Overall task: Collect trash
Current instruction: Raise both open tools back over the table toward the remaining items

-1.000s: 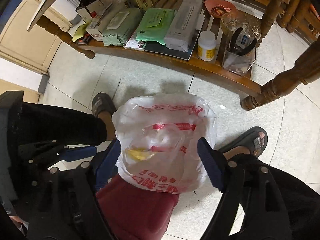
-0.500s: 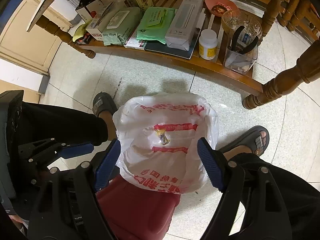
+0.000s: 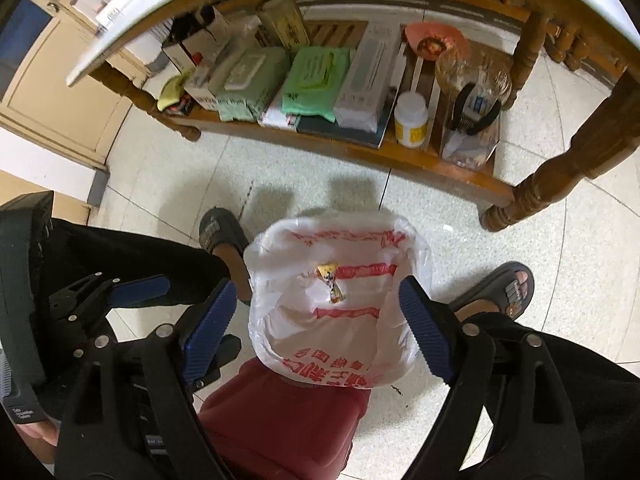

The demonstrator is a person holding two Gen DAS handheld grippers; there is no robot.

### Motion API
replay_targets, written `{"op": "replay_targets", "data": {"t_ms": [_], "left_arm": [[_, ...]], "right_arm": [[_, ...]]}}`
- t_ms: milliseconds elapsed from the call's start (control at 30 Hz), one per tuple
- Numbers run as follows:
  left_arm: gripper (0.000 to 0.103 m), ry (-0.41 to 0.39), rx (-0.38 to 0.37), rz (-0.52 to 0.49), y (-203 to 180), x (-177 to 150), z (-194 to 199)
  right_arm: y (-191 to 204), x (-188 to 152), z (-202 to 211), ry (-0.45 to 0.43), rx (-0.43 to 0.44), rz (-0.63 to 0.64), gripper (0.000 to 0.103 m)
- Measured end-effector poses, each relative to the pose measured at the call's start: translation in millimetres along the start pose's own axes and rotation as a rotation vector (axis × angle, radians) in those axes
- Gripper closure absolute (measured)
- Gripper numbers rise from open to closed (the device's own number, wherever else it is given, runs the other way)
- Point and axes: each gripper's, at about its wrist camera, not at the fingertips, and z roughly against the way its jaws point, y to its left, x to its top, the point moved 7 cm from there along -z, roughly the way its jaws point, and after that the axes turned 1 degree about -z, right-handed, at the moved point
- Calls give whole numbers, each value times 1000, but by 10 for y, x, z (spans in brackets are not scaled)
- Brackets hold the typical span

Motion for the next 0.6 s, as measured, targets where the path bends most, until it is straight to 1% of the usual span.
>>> {"op": "replay_targets", "data": {"t_ms": [100, 200, 400, 500, 600], "left_arm": [[8, -37, 14, -3, 13, 68, 134], [8, -70, 24, -11, 26, 145, 281], [8, -151, 25, -22, 44, 353, 672], [8, -212, 33, -41, 36, 549, 940], [8, -273, 46, -91, 23, 808, 1206]], "right_arm": [[13, 66, 188, -37, -14, 15, 17], [37, 127, 357, -76, -48, 44, 17], [124, 275, 761, -135, -56, 96, 15], [159, 404, 1004, -170, -66, 141, 13], [200, 566, 1266, -195, -67, 192, 10]]}}
